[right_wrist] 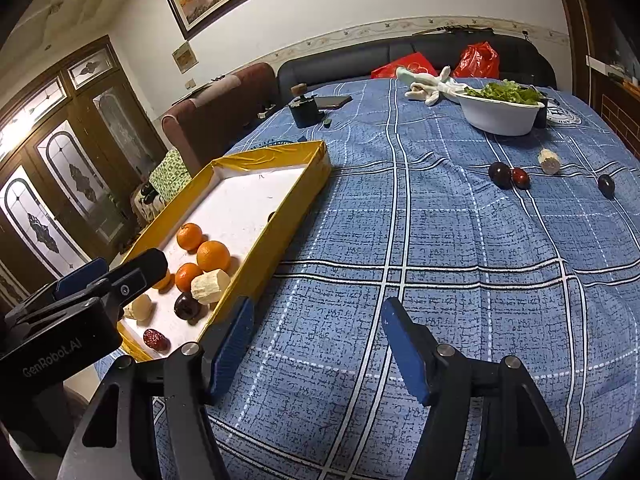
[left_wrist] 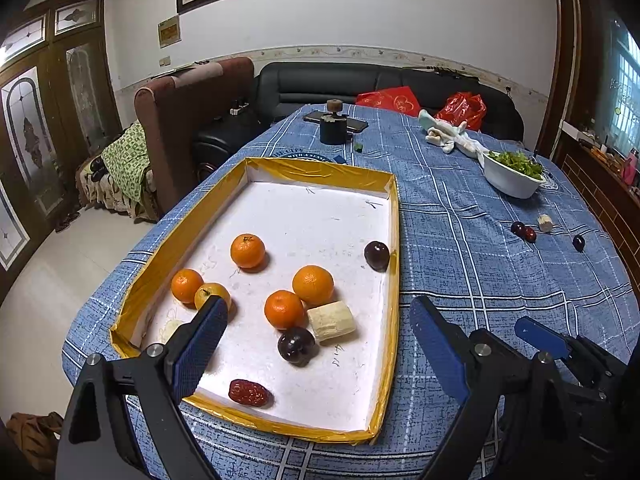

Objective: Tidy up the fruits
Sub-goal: 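Move both tools back toward the remaining fruit on the table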

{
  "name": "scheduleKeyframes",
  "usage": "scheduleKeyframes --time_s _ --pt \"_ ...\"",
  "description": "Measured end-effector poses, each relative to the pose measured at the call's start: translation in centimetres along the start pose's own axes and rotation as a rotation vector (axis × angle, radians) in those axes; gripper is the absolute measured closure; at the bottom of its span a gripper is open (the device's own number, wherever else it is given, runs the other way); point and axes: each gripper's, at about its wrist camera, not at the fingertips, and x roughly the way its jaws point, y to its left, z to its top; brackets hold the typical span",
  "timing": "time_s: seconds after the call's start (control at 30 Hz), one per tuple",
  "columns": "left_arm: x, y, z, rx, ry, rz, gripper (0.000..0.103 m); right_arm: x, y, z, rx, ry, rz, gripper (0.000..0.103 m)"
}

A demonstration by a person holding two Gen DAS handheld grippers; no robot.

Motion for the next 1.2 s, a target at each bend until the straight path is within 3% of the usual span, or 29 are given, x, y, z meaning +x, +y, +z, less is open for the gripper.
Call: scheduleKeyframes --time_s 0.87,1.0,1.2 --pt "0.7 -0.5 -0.5 0.026 0.015 -0.014 0.011 0.7 -0.8 -0.4 0.015 0.030 -0.025 0.028" --pt "0.5 -0.9 -0.6 0.041 0.020 -0.041 0.011 -0.4 -2.6 -0.2 0.021 0.011 -0.053 0.028" --pt "0.6 -1.8 -0.7 0.056 0.028 -0.098 0.011 -4.3 -9.5 -0.1 0.101 -0.031 -0.184 0.029"
